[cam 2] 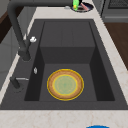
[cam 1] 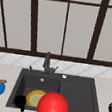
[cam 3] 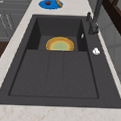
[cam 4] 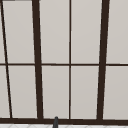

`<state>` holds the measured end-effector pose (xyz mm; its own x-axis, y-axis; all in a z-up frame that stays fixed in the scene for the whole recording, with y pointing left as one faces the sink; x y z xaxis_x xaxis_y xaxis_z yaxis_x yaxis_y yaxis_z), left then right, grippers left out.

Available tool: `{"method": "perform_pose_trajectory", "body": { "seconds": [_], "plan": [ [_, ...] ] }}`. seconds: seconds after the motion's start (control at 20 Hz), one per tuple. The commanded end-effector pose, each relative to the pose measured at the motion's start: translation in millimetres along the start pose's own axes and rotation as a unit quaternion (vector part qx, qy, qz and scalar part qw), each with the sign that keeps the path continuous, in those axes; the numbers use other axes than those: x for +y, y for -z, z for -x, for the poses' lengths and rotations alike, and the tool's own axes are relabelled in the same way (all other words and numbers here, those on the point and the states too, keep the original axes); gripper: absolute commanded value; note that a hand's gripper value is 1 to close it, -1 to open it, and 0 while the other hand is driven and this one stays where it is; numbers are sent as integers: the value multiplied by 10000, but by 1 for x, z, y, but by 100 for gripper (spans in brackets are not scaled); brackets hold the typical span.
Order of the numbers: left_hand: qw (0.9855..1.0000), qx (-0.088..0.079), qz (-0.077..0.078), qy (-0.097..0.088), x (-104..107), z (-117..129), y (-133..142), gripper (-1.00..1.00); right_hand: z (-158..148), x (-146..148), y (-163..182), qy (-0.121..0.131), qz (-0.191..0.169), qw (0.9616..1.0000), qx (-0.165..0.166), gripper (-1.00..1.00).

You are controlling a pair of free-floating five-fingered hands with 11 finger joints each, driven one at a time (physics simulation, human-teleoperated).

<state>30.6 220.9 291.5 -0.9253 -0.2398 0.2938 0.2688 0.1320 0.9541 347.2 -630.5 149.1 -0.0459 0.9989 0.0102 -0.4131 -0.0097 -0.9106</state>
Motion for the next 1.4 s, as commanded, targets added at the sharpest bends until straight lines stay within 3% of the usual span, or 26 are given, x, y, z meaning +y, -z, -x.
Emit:
{"method": "perform_pose_trajectory", "body": {
  "seconds": [0.0,0.15,0.45,0.85,1.35],
  "plan": [
    [10000,0,0,0,0,0,0,0,1,14,18,-322,112,9994,-36,-100],
    [10000,0,0,0,0,0,0,0,8,16,18,-89,-11,9998,-155,-100],
    [10000,0,0,0,0,0,0,0,25,13,13,46,-187,9995,-266,-100],
    [10000,0,0,0,0,0,0,0,44,-19,-7,-17,-534,9982,-270,-100],
    [10000,0,0,0,0,0,0,0,50,-19,-62,-24,-856,9961,-205,-100]
  ]
}}
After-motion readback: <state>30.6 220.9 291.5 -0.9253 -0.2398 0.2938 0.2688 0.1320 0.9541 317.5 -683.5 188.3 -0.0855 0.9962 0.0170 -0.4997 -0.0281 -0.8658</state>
